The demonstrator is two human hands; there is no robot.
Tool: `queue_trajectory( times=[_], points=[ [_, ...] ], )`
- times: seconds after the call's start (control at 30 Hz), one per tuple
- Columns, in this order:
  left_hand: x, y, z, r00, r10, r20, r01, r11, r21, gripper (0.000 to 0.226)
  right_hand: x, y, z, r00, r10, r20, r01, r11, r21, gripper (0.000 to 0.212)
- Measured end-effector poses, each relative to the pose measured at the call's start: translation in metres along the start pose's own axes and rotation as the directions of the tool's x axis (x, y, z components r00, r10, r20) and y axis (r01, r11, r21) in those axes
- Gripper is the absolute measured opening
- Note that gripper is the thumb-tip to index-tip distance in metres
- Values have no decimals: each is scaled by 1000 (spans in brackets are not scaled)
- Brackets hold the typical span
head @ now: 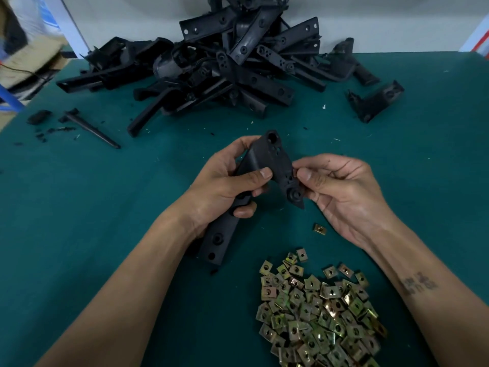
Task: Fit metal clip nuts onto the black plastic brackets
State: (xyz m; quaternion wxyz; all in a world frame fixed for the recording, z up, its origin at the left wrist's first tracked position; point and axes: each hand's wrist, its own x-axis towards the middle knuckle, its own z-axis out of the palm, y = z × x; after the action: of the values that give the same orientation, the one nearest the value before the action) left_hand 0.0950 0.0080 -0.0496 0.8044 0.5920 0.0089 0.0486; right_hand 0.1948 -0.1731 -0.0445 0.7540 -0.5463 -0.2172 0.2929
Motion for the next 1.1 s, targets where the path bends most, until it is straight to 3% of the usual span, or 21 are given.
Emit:
queue_trajectory(
  times=[0.13,0.37,0.47,0.63,0.8,0.87,0.93,1.0,1.1],
  points=[
    [2,0,1,1000,-18,-13,18,1000,-9,38,-1,1,2,998,-58,-11,58,998,-39,15],
    [1,1,1,1000,-18,-14,18,999,-27,38,-4,-2,-1,989,-149,8,145,950,-277,23],
    [0,1,1,1000,-21,-4,21,999,-29,37,-3,-5,-3,987,-152,52,161,941,-297,35],
    [-1,0,1,1000,-21,20,21,1000,1,36,-2,-8,-1,991,-117,62,129,959,-251,26],
    [-2,1,1,996,-2,85,0,1000,27,34,-5,-10,2,986,16,167,-13,1000,-18,29],
    [-3,1,1,986,-25,164,25,1000,-4,33,-4,-10,0,937,144,318,-194,972,132,42],
    [-4,0,2,962,-58,267,74,996,-52,36,-4,-9,0,857,234,460,-360,909,209,71],
    [-4,0,2,933,-66,352,102,991,-84,41,-5,-6,0,804,243,542,-405,892,201,90],
    [-5,-2,3,916,-65,396,107,991,-83,48,-5,-4,-1,789,265,554,-330,944,19,88]
  ],
)
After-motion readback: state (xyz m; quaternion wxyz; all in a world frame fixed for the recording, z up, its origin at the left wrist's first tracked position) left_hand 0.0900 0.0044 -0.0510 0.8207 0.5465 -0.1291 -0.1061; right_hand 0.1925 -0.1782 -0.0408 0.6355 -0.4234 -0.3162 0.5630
